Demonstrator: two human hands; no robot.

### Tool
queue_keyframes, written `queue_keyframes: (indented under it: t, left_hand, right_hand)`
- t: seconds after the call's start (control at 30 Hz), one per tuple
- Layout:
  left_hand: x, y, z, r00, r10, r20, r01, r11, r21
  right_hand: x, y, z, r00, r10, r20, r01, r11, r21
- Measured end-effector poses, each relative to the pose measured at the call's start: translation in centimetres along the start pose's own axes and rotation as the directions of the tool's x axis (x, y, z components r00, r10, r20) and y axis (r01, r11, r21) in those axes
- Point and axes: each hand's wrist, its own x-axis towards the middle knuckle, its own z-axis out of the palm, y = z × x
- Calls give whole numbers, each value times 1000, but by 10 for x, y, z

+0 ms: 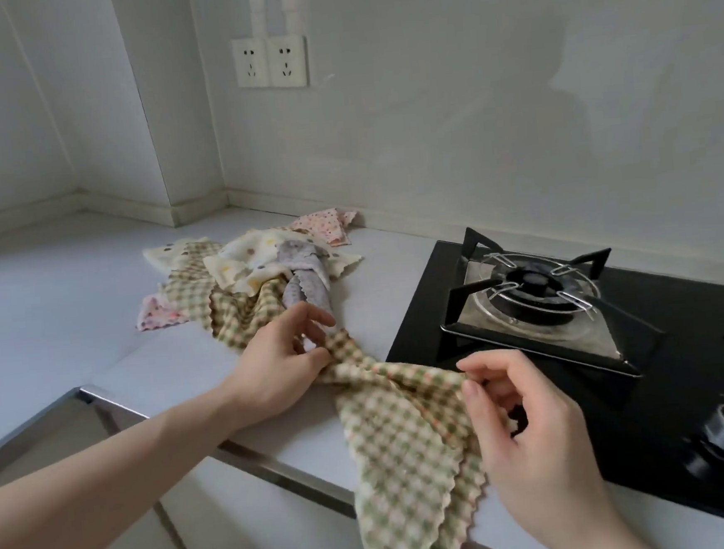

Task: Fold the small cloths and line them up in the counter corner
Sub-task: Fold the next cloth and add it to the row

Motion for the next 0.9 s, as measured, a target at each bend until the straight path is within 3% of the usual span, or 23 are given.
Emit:
queue_keyframes:
  t: [0.27,0.37,0.53,0.67,0.9]
  left_hand:
    - [-22,24,-21,994,-111,-13,111,990,86]
    - [-40,42,-50,996,-70,-54,76,988,132]
    - [-73,73,-105,993,-74,-97,81,994,73]
    - [-93,96,-136,991,-65,-120,62,998,-28]
    - [-124,143,-169,996,17,-91,-35,980,-197]
  right_hand:
    - [-9,-14,-7,998,61,18,-60,997,-46]
    - [-14,-17,-15,988,123,88,-112,986,-121]
    - [-6,-56,-47,971,124,205,-62,956,-285]
    - [14,-104,-70,990,48,131,-2,944,-331]
    - [29,-173,-102,999,45,4,-42,960,-278]
